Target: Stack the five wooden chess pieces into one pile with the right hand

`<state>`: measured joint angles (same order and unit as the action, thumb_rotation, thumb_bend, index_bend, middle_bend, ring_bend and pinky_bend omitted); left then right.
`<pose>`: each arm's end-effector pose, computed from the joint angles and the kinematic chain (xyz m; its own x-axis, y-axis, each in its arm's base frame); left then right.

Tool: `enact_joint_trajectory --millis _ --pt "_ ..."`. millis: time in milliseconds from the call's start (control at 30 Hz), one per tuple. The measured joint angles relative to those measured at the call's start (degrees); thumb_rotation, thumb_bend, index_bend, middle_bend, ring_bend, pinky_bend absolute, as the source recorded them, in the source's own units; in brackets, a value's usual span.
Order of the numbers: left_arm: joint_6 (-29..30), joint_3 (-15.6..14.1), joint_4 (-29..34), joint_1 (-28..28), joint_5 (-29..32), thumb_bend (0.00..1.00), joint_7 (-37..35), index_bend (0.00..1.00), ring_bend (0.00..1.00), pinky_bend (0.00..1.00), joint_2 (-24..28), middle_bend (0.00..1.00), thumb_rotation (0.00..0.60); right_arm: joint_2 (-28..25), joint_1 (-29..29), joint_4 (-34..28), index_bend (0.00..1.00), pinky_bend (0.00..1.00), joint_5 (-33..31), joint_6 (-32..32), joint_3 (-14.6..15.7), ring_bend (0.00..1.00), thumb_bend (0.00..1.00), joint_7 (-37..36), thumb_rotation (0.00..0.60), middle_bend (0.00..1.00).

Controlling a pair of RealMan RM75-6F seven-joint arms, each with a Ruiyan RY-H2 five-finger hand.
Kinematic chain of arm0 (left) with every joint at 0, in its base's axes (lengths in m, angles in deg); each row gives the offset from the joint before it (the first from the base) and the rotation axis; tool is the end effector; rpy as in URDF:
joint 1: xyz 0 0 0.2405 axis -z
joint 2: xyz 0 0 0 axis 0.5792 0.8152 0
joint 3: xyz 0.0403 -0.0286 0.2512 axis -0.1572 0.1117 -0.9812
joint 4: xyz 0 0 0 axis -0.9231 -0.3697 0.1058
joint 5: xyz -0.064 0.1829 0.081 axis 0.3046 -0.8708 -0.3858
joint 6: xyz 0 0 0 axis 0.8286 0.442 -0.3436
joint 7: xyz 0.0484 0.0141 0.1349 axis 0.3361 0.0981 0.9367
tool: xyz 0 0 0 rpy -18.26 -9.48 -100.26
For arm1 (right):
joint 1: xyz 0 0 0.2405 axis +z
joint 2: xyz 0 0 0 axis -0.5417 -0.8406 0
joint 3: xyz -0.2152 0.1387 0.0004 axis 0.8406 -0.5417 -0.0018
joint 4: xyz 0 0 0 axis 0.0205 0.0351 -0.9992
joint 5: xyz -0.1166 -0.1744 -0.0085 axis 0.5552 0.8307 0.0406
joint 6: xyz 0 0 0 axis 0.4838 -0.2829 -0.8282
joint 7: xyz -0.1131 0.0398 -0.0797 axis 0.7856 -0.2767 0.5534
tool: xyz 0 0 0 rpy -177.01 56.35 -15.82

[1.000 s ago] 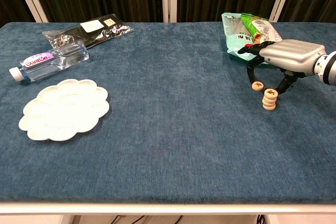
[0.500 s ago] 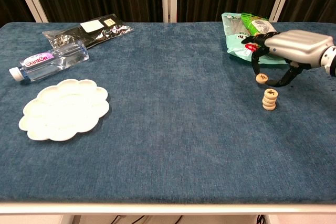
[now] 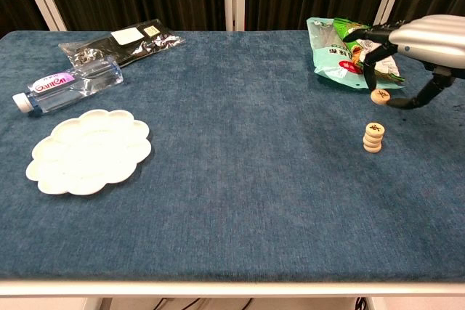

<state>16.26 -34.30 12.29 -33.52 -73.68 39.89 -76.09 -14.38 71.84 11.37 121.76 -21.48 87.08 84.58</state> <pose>-0.3278 0.1505 0.1506 0.4537 0.0711 0.8883 0.8909 -0.0126 -0.4540 -0.2217 -0.3358 0.0473 0.6583 -0.1897 0.7285 -0.6907 -0.5370 0.4843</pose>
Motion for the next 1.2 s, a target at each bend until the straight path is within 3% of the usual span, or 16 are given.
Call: enact_joint_trajectory --millis 333,1200 --pt "0.8 -0.1 0.4 -0.2 -0.6 0.24 -0.1 0.05 0.0 0.0 0.2 0.0 0.6 -1.6 -0.5 -3.6 0.6 0.0 -1.0 -3.1 1.4 0.0 0.25 3.9 0.6 0.03" --pt "1.1 0.0 0.4 -0.4 -0.5 0.24 -0.6 0.05 0.0 0.0 0.4 0.0 0.6 0.4 -0.3 -3.5 0.58 0.0 -2.9 -4.3 0.3 0.0 0.25 6.1 0.6 0.03"
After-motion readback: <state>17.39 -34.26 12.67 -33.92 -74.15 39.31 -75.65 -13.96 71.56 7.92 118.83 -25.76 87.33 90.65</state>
